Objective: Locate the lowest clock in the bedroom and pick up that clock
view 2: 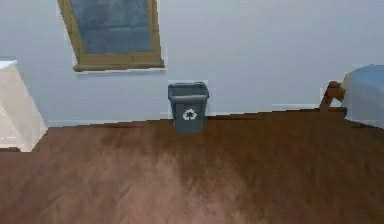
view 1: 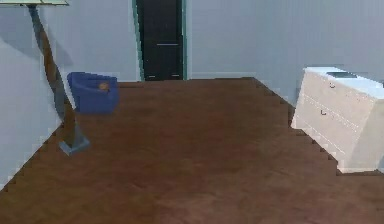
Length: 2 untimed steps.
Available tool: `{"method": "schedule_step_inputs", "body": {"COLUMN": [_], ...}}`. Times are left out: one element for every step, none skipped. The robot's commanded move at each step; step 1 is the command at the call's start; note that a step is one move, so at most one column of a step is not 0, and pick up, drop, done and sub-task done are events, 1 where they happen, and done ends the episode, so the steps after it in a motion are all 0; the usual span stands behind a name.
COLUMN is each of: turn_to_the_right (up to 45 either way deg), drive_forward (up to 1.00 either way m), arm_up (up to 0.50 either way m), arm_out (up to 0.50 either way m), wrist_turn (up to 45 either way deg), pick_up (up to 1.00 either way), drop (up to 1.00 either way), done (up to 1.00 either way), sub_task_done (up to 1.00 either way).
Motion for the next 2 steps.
{"method": "schedule_step_inputs", "body": {"turn_to_the_right": [-6.0,0.0], "drive_forward": [0.0,0.85], "arm_up": [0.0,0.0], "arm_out": [0.0,0.0], "wrist_turn": [0.0,0.0], "pick_up": [0.0,0.0], "drop": [0.0,0.0], "done": [0.0,0.0], "sub_task_done": [0.0,0.0]}}
